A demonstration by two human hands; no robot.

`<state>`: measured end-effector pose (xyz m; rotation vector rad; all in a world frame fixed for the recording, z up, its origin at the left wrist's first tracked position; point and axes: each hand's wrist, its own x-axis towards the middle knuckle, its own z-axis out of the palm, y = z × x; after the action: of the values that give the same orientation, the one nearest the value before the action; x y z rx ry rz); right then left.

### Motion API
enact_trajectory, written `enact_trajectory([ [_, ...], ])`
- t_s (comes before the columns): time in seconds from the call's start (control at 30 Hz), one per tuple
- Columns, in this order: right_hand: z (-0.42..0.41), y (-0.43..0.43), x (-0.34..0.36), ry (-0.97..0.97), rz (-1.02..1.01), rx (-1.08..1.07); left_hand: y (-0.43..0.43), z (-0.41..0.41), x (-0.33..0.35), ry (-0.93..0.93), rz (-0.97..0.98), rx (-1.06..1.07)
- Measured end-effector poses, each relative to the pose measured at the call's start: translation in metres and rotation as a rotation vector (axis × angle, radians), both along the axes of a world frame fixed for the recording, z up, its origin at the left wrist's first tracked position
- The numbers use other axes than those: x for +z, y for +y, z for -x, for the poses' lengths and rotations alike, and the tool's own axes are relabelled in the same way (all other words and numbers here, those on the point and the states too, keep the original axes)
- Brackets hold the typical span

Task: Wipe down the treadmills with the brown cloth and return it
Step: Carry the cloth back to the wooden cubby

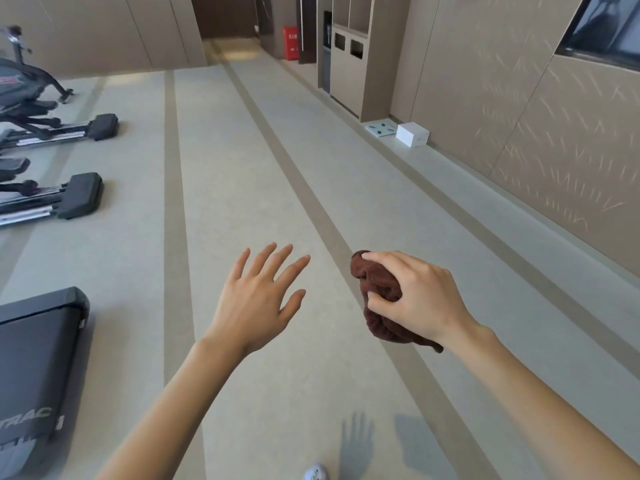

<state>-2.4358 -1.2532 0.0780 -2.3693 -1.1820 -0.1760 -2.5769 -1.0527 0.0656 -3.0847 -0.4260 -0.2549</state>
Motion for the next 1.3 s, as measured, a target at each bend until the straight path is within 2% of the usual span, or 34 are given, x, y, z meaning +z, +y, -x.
enact_trajectory([
  [0.27, -0.046, 0.071, -0.043, 0.145, 0.162, 0.066, 0.080, -0.041, -0.021, 0.069, 0.040, 0.033],
  [0.5, -0.111, 0.132, -0.065, 0.253, 0.058, 0.015, 0.138, -0.108, -0.042, 0.118, 0.057, 0.020],
  [0.77, -0.258, 0.227, -0.053, 0.118, 0.029, 0.035, 0.218, -0.243, -0.038, 0.101, 0.081, 0.010],
  [1.0, -0.356, 0.294, -0.040, 0.091, -0.136, 0.057, 0.270, -0.349, -0.024, 0.041, 0.097, 0.007],
  [1.3, -0.447, 0.349, -0.059, 0.309, -0.242, 0.007, 0.343, -0.443, -0.041, 0.091, 0.102, -0.010],
])
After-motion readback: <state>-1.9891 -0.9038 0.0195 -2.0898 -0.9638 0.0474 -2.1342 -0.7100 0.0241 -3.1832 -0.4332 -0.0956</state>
